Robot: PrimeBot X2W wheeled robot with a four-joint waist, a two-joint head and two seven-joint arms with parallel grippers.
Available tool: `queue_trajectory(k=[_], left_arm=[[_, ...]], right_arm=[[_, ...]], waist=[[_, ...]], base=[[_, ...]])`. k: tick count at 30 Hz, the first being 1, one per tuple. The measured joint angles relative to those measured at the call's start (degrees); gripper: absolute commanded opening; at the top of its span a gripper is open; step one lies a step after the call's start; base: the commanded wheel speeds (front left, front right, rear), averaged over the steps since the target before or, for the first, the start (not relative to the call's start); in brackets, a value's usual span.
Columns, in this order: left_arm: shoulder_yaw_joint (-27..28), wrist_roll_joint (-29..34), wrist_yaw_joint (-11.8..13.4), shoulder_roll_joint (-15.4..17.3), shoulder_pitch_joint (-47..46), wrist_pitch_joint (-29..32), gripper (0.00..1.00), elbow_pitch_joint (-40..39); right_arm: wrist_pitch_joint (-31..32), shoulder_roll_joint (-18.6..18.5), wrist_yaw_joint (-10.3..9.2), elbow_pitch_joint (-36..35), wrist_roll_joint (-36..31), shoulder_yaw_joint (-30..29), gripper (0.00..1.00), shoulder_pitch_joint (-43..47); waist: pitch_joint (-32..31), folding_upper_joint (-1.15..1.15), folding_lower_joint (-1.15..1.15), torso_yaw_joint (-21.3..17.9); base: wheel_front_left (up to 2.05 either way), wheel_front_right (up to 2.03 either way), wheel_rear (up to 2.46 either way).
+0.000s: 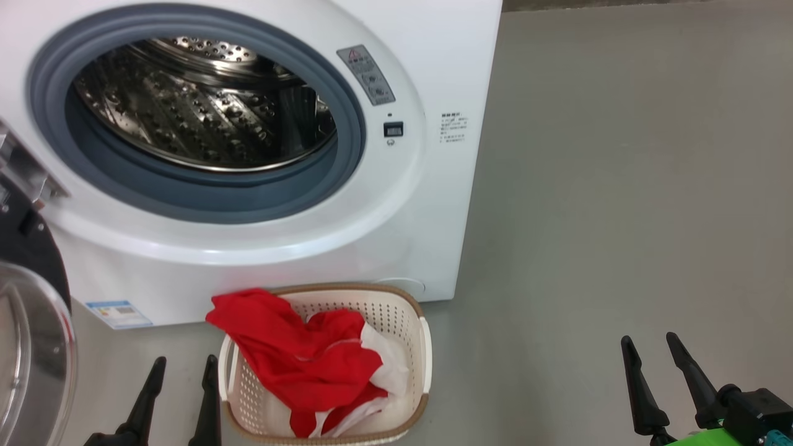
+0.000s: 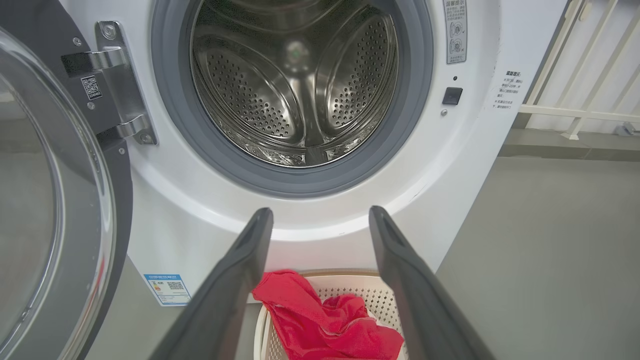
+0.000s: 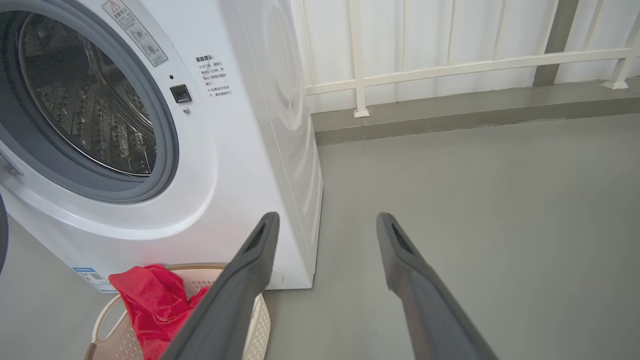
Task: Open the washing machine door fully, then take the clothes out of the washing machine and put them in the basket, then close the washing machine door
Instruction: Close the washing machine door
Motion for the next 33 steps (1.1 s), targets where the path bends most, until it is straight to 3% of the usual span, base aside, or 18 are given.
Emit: queue_trajectory(k=[15, 33], left_arm=[[-0.1, -1.1, -0.1, 0.0, 0.0, 0.0, 1.0, -0.1], [-0.7, -1.3, -0.1, 0.0, 0.0, 0.0, 1.0, -0.1]], right_arm=[[0.0, 0.0, 0.0, 0.0, 0.0, 0.1, 1.0, -0.2], [0.0, 0.0, 0.0, 0.1, 0.0, 0.1, 1.0, -0.2]], waist=[[0.2, 0.0, 0.0, 0.0], [-0.7, 0.0, 0.0, 0.4]], base=[[-1.55, 1.55, 0.0], [-0.15, 0.15, 0.0]])
